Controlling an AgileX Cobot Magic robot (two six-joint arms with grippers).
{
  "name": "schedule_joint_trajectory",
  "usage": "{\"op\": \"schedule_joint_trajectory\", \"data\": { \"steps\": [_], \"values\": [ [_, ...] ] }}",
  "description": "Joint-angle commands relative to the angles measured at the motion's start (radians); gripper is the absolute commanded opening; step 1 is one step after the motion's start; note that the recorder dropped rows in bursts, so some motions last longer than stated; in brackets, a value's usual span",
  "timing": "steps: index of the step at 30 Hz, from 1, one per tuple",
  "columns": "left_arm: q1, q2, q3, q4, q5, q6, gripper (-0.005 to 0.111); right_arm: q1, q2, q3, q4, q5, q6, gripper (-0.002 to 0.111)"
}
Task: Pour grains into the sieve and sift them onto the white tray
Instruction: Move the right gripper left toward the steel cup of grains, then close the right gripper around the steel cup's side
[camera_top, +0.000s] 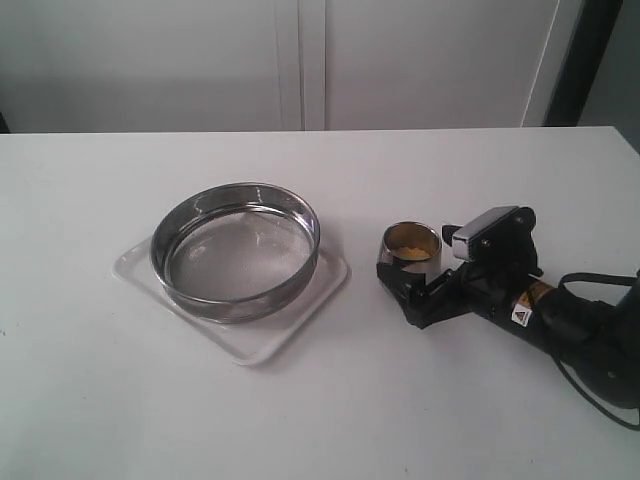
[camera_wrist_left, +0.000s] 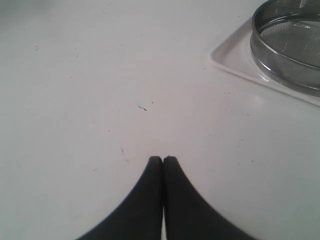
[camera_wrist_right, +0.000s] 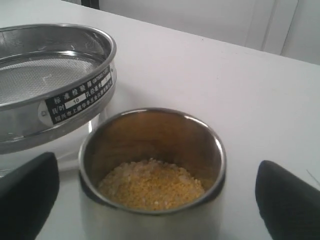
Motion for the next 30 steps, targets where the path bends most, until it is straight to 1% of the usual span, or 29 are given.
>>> {"op": "schedule_joint_trajectory", "data": {
  "steps": [1, 8, 30],
  "values": [
    [-0.003, -0.004, 0.004, -0.006, 0.0, -0.003, 0.0, 0.001, 0.023, -0.031, -0.003, -0.014, 0.012, 0.105],
    [-0.003, -0.004, 0.004, -0.006, 0.0, -0.003, 0.0, 0.001, 0.086, -0.071, -0.01, -0.014, 0.014, 0.105],
    [-0.003, -0.004, 0.004, -0.006, 0.0, -0.003, 0.0, 0.001, 0.085, -0.103, -0.01, -0.014, 0.014, 0.105]
  ]
}}
